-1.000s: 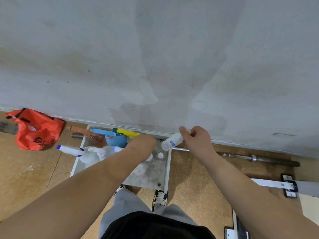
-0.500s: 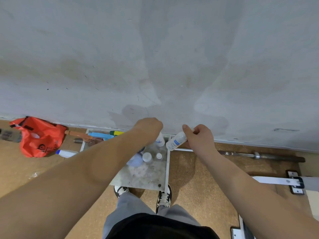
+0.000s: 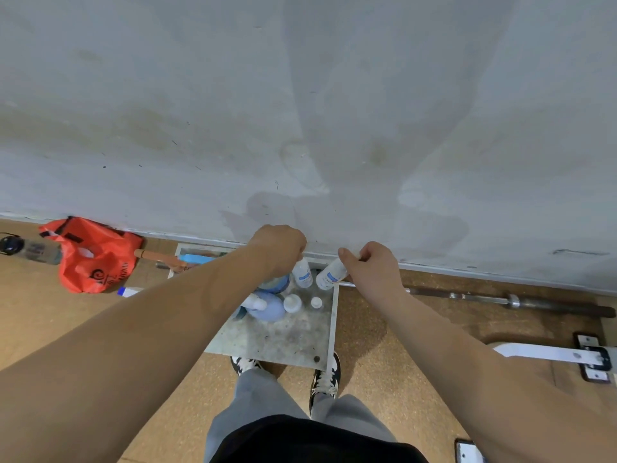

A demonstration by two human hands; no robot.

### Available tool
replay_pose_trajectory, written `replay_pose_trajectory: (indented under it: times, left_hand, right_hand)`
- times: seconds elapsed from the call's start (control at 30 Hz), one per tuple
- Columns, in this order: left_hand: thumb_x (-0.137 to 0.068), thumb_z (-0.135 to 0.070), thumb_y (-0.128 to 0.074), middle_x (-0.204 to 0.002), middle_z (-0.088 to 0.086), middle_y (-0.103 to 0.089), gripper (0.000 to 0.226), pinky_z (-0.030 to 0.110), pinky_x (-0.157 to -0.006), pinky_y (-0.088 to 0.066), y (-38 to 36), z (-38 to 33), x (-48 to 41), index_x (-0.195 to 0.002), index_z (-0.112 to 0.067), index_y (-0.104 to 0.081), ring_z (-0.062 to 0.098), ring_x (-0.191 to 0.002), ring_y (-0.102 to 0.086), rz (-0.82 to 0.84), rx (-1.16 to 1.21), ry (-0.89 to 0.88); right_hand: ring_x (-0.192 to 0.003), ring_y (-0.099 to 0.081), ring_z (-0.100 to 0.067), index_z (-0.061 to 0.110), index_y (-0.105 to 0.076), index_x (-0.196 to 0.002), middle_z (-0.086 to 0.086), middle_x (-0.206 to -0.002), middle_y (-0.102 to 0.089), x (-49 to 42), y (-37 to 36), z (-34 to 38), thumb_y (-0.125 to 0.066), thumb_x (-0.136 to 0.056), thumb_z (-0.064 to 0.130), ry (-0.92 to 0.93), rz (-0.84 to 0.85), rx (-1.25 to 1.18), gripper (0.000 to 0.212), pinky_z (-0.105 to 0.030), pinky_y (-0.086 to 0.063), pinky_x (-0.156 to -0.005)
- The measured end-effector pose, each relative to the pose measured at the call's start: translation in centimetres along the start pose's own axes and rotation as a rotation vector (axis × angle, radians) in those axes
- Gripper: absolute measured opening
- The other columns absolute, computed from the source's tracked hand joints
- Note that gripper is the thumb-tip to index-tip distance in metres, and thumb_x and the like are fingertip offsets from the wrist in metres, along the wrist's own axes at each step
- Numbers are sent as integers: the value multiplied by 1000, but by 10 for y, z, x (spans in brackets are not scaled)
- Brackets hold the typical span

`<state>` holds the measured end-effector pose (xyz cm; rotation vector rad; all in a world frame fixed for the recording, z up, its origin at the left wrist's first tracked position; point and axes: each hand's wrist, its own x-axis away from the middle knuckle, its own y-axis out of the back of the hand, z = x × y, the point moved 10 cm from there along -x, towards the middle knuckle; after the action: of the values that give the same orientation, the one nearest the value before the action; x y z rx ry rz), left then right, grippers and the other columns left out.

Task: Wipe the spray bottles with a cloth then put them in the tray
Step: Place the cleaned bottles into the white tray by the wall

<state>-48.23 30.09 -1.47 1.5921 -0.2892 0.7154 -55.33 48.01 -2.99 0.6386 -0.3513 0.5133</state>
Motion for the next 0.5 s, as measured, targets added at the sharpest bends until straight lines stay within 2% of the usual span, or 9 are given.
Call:
replay_pose_trajectory:
  times: [0.1,0.23,0.3,0.4,0.5]
  left_hand:
    - [-104,-26,-55,-110,0,-66,14,30,-78,-33,-10,-1,-5,-112,-24,-66,25,-104,-63,15,-67,-20]
    - [-94,-23,-66,-82,-7,-52,9,30,-70,-33,-25,8,-10,-101,-29,-66,23,-83,-55,68,-105,-3]
    - [-91,-22,-69,-75,-7,-49,8,29,-64,-32,-27,10,-12,-96,-28,-67,20,-78,-53,71,-139,2]
    - [-90,-21,-71,-76,-7,-51,11,31,-67,-36,-31,9,-14,-98,-28,-69,21,-83,-58,74,-148,1]
    - [-95,-18,-66,-92,-1,-62,14,32,-70,-40,-33,5,-15,-106,-25,-72,24,-87,-59,82,-111,4]
  right_hand:
    - [-59,-41,-16,14,-40,-72,-2,-66,-44,-9,-19,1,-74,-90,36,11,32,65,45,-28,-32,-54]
    - [-61,-43,-15,13,-43,-75,0,-68,-46,-20,-45,0,-73,-90,33,10,83,123,39,-28,-32,-54]
    - [-62,-43,-15,14,-43,-74,0,-69,-46,-23,-55,0,-73,-90,33,17,101,152,39,-29,-33,-55]
    - [-64,-45,-16,15,-44,-75,-1,-70,-49,-25,-69,-3,-73,-91,34,8,128,176,38,-29,-31,-54]
    - [-64,-44,-16,16,-44,-75,-1,-71,-49,-22,-78,-8,-74,-90,36,-12,155,196,39,-29,-31,-54]
